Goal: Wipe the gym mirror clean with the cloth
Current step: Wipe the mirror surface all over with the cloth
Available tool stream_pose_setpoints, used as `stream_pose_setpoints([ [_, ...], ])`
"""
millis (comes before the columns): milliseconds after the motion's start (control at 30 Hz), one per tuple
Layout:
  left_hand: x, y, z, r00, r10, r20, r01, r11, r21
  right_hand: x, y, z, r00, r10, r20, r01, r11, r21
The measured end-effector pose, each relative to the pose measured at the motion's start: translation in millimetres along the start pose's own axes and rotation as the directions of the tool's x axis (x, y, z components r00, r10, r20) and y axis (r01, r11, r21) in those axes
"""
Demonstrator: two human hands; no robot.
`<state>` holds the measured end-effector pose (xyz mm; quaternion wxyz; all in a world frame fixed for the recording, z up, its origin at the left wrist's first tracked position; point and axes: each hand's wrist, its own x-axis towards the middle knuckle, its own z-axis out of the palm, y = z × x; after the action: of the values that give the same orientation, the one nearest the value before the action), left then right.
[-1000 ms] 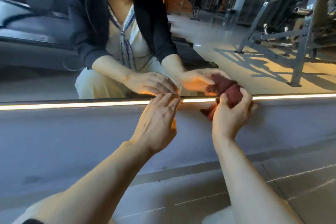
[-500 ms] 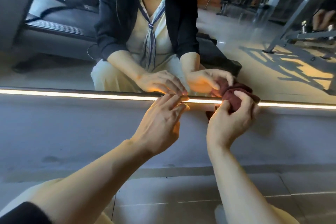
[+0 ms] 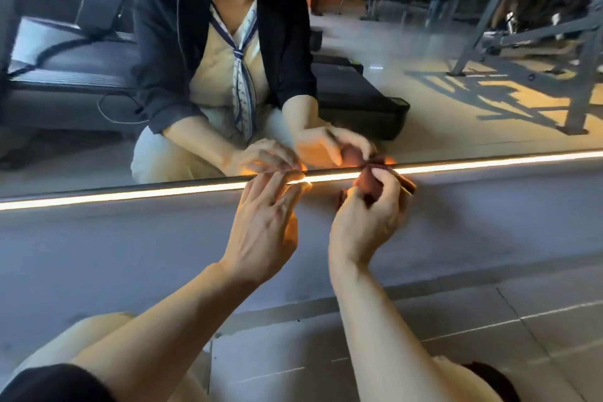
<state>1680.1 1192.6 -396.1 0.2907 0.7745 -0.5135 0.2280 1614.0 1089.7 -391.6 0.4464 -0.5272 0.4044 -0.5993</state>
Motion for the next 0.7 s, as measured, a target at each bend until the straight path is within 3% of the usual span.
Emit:
stream_pose_setpoints([
  [133,1.1,-4.9,-7.4,0.998,0.055,0.027,-0.053,0.997,-0.055,-51.7,-8.9,7.0,0.979,0.015,0.202,-0.031,0.997,0.074],
  [200,-0.4,-8.9,-11.9,0.996,0.068,0.056,-0.063,0.995,-0.074,-50.2,-9.1,6.5,0.989,0.07,0.127,-0.084,0.99,0.114],
  [267,-3.5,-13.4,-16.6,0.994,0.082,0.074,-0.077,0.994,-0.078,-37.3,-4.8,5.6,0.997,0.068,-0.035,-0.065,0.996,0.069],
  [333,-9.5,-19.2,-22.9,0.992,0.093,0.08,-0.087,0.993,-0.081,-31.3,-0.9,4.9,0.996,0.037,-0.085,-0.035,0.999,0.015],
  [433,-19.3,-30.1,-33.3,0.993,0.099,0.063,-0.094,0.992,-0.085,-57.8,-4.7,8.0,0.992,-0.007,0.128,0.011,0.999,-0.032],
  [533,-23.1,-38.2,-43.7,0.999,0.044,0.02,-0.042,0.995,-0.094,-92.4,-14.1,14.9,0.947,0.049,0.316,-0.023,0.996,-0.087],
  [567,-22.6,-39.4,-47.2,1.0,0.024,0.0,-0.024,0.995,-0.1,-93.8,-18.7,16.8,0.959,0.047,0.281,-0.026,0.997,-0.079],
  [700,-20.8,-41.9,-57.1,0.999,-0.037,-0.036,0.032,0.99,-0.14,-54.8,-47.6,20.9,0.996,-0.05,-0.079,0.04,0.991,-0.129],
])
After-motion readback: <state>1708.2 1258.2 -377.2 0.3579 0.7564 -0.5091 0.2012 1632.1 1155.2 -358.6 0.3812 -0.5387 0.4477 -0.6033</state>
